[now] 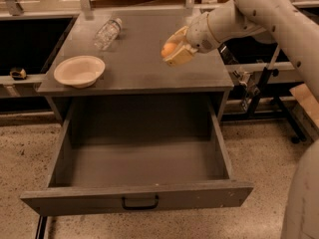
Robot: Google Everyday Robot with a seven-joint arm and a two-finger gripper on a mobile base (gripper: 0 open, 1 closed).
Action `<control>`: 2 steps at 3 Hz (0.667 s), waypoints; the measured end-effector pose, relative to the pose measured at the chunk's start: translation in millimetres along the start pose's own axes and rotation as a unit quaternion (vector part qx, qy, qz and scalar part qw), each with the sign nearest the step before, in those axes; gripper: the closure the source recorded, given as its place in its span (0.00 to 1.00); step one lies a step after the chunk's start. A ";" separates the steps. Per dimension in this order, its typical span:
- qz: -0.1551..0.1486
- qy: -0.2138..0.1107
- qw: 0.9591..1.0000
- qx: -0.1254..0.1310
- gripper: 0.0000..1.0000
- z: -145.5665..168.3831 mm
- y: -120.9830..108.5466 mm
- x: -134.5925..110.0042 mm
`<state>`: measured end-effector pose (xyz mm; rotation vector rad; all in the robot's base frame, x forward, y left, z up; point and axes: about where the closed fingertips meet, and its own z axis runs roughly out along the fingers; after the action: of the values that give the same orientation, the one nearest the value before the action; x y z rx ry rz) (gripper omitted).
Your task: Pick orange from top drawer and place on counter
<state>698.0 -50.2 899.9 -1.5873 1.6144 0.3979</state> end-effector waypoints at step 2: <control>0.087 -0.012 0.996 0.023 1.00 28.9 -45.0 27.9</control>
Offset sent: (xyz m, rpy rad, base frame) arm 0.0792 -0.0123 -0.0345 0.1005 0.1560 -0.2182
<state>753.2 -55.4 876.0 -1.4066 1.7372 0.4663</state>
